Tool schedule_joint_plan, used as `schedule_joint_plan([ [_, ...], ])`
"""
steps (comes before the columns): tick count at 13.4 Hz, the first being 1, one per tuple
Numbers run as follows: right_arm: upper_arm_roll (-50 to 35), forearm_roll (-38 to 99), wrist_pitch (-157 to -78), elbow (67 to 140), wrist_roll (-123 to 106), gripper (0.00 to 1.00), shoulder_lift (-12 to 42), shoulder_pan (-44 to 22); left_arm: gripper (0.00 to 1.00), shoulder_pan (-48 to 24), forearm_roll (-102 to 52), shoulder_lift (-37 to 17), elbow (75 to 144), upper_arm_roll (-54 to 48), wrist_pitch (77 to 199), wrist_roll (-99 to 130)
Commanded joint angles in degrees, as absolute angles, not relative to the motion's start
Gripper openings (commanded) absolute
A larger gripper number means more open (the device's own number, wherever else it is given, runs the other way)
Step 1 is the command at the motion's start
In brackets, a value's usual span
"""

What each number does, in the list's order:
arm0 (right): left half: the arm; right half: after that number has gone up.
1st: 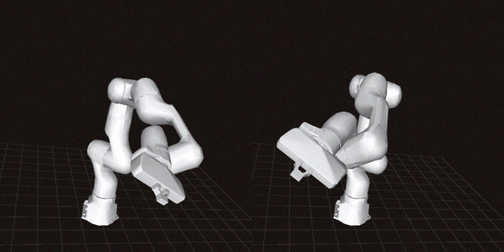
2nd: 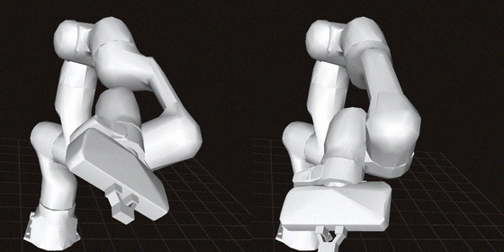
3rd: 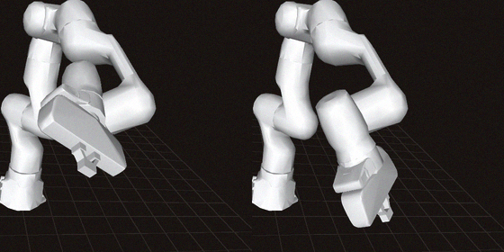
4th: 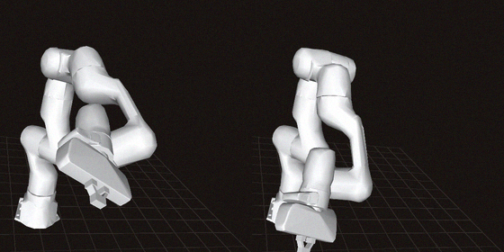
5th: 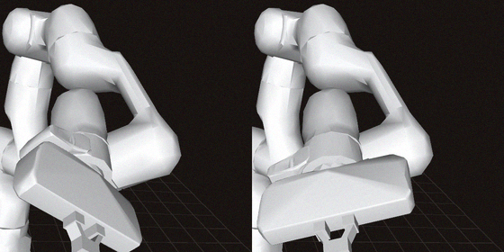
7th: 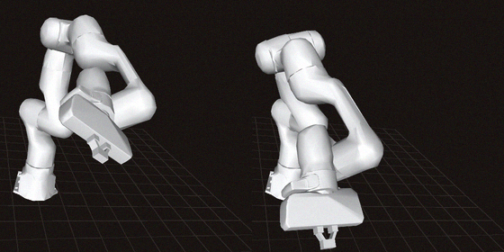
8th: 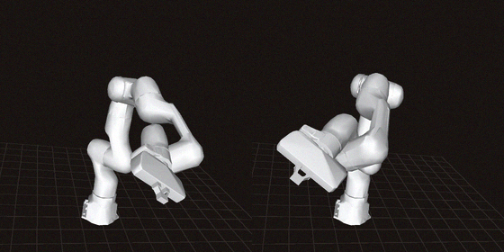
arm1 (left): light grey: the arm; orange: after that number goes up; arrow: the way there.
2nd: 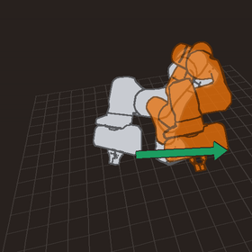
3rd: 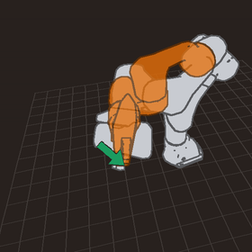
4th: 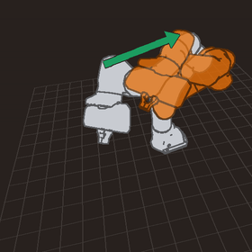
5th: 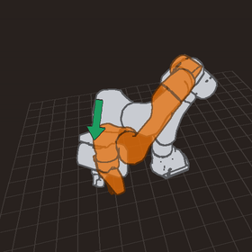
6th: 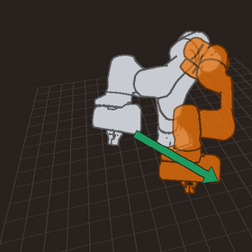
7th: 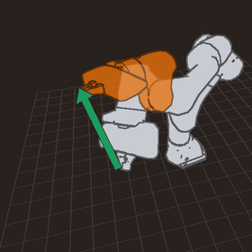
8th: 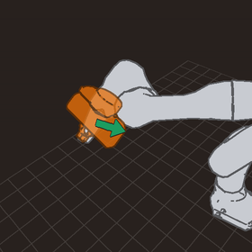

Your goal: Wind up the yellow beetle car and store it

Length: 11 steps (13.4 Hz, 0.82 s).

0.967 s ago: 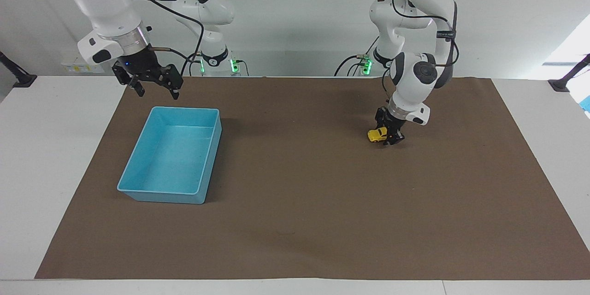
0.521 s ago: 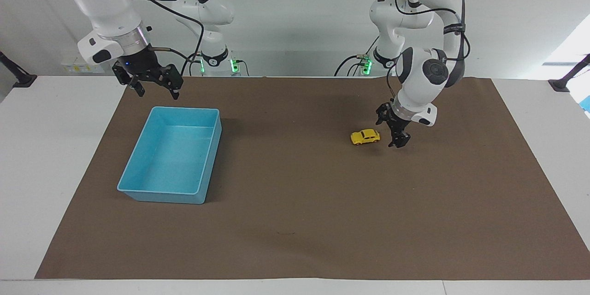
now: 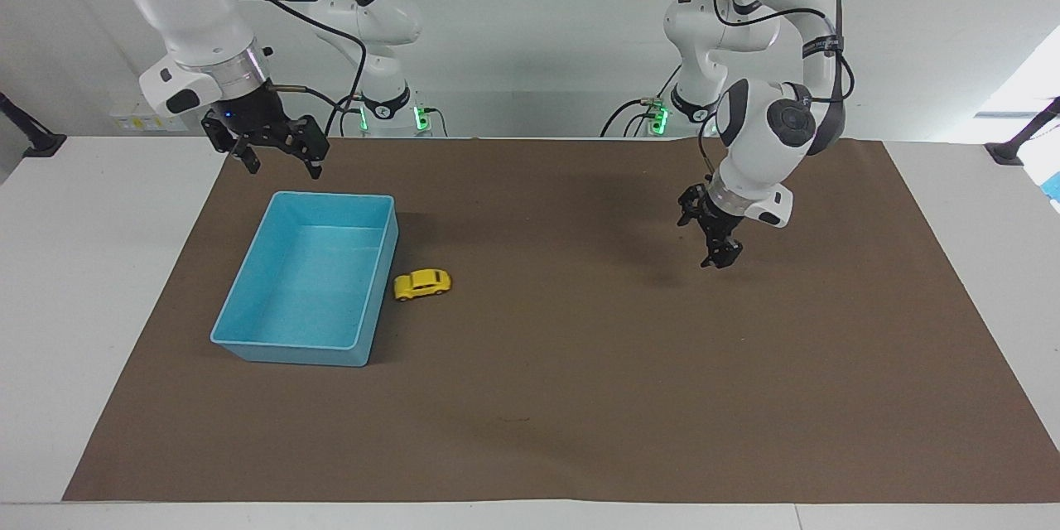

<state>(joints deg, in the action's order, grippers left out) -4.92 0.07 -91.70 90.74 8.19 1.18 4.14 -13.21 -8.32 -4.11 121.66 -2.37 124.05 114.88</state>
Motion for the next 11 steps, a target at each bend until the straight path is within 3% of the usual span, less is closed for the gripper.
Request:
schedule_joint_plan([
  [1, -5.4, 0.4, -91.1, 90.7, 7.4, 1.0, 0.8, 4.9, 1.0, -12.5, -7.7, -5.2, 118.7, -2.6, 123.7, 110.5],
  [11, -5.4, 0.4, -91.4, 90.7, 7.1, 1.0, 0.8, 4.9, 1.0, -12.2, -7.6, -4.0, 112.5, -2.3, 121.6, 97.9],
])
